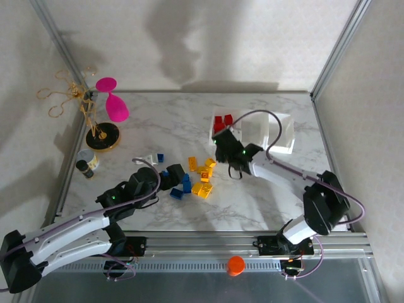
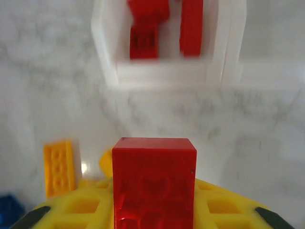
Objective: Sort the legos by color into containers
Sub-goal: Place the lego in the container, then pick up the lego from the bottom-center of the table.
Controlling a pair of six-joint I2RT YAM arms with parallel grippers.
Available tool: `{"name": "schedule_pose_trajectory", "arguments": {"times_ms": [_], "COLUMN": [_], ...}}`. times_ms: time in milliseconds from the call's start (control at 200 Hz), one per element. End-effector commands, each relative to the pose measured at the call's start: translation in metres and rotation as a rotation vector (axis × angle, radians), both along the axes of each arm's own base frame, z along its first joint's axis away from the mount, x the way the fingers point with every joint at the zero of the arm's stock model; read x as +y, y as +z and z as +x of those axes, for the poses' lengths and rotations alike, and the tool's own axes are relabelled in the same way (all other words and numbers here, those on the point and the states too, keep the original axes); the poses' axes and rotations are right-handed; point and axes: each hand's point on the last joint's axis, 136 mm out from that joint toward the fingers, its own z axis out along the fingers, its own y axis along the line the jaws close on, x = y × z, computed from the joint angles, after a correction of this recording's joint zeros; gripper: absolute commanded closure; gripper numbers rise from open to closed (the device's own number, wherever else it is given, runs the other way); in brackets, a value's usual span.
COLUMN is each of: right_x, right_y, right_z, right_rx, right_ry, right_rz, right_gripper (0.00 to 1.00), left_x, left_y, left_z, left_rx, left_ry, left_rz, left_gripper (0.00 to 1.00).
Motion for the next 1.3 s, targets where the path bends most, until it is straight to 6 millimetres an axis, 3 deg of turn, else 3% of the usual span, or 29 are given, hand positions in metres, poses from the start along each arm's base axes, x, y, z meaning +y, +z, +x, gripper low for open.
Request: {"name": "schedule_pose_trajectory", "arguments": {"times_ms": [0,115,265,335,426,476,576,686,861,1232,1292], "right_x": [0.002,-0.004,-0.006,-0.009,-0.012,-0.01,-0.006,0.003,0.018,0.018,0.028], "right_y": [0.011,0.012,0.003,-0.005,-0.009,-0.007,0.008,0.021,0.026,0.006,0.001], "right_z": [0.056,0.108,0.157,0.173,0.188,0.192,0.19,0.176,0.132,0.02,-0.004], "right_rx": [-0.095,-0.125,-0.142,-0.129,-0.135,-0.135,-0.162,-0.16,-0.14,-0.031,-0.009], "right_ry": [0.038,0.007,0.003,-0.004,-0.004,0.013,0.031,0.076,0.13,0.169,0.196], "right_rz": [-0.05,-0.132,-0.136,-0.126,-0.128,-0.121,-0.098,-0.044,-0.03,0.031,0.045], "right_gripper": [0.7,0.7,0.67,0.63,0.5,0.43,0.39,0.33,0.29,0.2,0.2], "left_x": [-0.01,-0.013,-0.015,-0.016,-0.016,-0.018,-0.018,-0.019,-0.023,-0.001,0.004], "left_y": [0.028,0.028,0.023,0.023,0.024,0.027,0.033,0.034,0.032,0.009,0.005], "left_z": [0.015,0.027,0.039,0.043,0.046,0.047,0.046,0.043,0.033,0.005,0.0], "left_rx": [-0.077,-0.079,-0.069,-0.067,-0.063,-0.064,-0.074,-0.073,-0.058,-0.003,0.008], "left_ry": [0.0,0.004,0.013,0.013,0.011,0.002,-0.005,-0.014,-0.055,-0.066,-0.065], "left_rz": [-0.039,-0.032,-0.014,-0.012,-0.002,-0.003,-0.011,-0.023,-0.064,-0.016,-0.009], "left_gripper": [0.0,0.01,0.0,0.0,0.0,0.0,0.0,0.0,0.0,0.0,0.0]}}
